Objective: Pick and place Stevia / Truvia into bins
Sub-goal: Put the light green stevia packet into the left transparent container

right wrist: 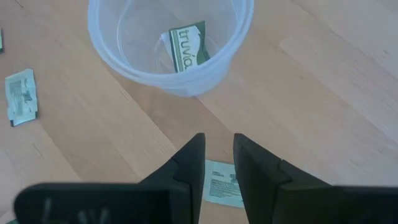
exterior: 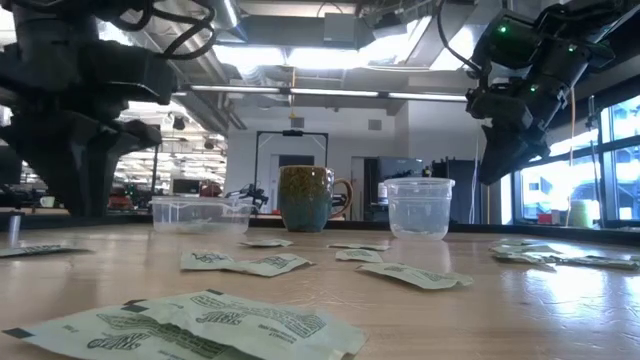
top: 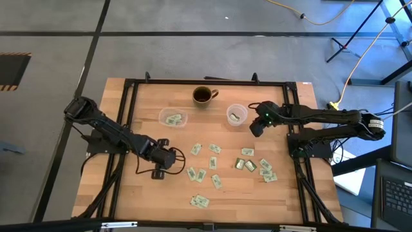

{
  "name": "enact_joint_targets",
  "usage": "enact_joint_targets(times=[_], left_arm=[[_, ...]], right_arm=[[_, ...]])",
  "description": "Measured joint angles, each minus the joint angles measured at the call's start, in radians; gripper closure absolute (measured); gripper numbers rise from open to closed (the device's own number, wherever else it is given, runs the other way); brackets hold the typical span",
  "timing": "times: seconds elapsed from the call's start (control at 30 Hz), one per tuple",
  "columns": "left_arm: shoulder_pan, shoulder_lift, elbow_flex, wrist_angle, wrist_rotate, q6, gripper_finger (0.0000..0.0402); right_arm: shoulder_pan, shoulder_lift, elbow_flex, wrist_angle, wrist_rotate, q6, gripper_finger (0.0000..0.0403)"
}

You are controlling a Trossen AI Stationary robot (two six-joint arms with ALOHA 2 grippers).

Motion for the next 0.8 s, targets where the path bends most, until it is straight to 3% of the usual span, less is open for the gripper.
enact_joint_targets(times=[0.33,0.8], left_arm=[[0.000,0.011,-0.072,0.112,0.018,0.001,0.0336],[0.000,0.076,-0.092,0.127,0.017,0.001,0.0366]], right_arm=[[0.000,0.000,0.000,0.002,0.000,0.027,0.0315],[0.000,0.000,0.000,0.000,-0.001,0.027,0.0315]])
